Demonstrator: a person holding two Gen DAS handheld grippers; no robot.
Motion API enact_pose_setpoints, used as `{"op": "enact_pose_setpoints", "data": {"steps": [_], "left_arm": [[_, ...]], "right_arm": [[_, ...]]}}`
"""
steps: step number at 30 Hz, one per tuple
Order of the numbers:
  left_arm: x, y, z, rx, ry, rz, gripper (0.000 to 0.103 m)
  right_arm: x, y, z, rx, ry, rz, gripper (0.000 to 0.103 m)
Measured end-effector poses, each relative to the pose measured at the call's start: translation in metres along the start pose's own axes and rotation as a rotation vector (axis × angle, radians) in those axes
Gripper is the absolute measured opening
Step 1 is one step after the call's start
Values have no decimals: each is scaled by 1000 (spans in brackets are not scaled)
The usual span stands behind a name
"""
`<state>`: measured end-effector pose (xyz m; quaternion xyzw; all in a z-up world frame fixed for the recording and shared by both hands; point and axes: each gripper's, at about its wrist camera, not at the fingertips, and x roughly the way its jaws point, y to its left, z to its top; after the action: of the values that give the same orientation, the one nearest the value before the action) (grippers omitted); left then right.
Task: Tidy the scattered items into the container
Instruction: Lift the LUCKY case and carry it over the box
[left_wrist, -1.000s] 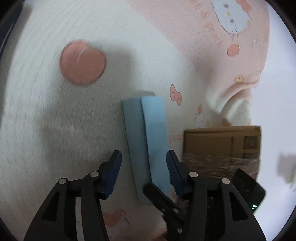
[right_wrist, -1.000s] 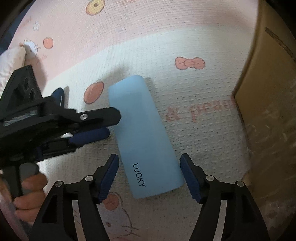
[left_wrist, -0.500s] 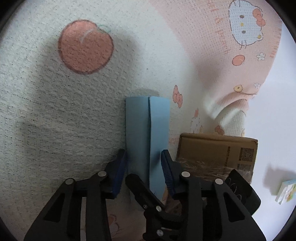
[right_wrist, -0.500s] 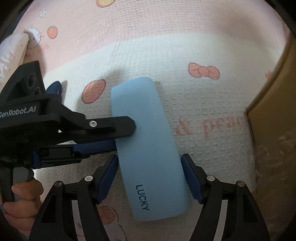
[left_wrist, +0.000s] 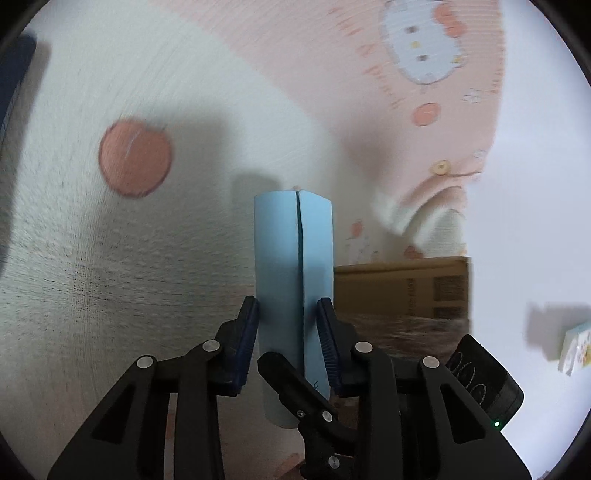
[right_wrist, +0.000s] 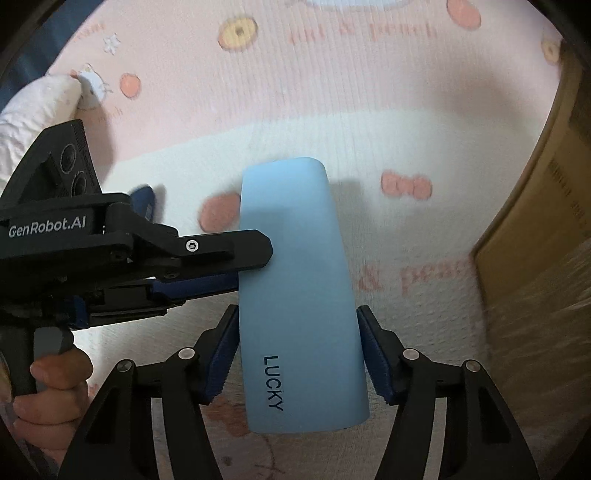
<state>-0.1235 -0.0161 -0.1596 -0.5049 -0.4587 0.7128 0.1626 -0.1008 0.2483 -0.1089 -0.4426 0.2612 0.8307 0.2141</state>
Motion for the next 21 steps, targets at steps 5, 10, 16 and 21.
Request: {"op": "enact_pose_setpoints", "data": {"steps": [5, 10, 16, 21], "left_arm": [[-27, -45, -10, 98, -35, -29, 31], [-38, -96, -24, 242, -58, -27, 31], [-33, -155, -35, 370, -54, -68, 29], [-25, -177, -33, 373, -39, -120, 28]], "right_arm": [[-48, 14, 9, -47, -83, -70, 60], [-92, 10, 14, -36, -163, -101, 58], [-135, -12, 19, 10, -253, -113, 60], [-160, -50, 14, 124, -281, -32, 59]]}}
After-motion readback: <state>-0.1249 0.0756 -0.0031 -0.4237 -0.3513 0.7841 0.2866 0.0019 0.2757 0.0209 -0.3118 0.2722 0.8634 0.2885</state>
